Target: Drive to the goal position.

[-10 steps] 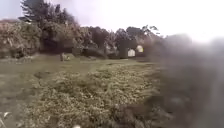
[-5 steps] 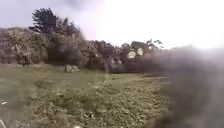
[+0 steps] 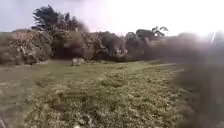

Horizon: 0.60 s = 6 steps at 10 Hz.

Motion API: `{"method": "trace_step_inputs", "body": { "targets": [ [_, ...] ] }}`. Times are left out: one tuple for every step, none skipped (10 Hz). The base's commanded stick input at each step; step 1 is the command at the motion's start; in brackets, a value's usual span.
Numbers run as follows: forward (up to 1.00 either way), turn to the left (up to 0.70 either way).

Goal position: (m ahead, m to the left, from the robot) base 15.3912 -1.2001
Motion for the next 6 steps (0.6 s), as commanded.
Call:
{"method": "trace_step_inputs", "body": {
  "targets": [
    [0.7,0.04],
    [0.7,0.02],
    [0.7,0.0],
    [0.7,0.0],
    [0.7,0.0],
    [0.7,0.0]
  ]
}}
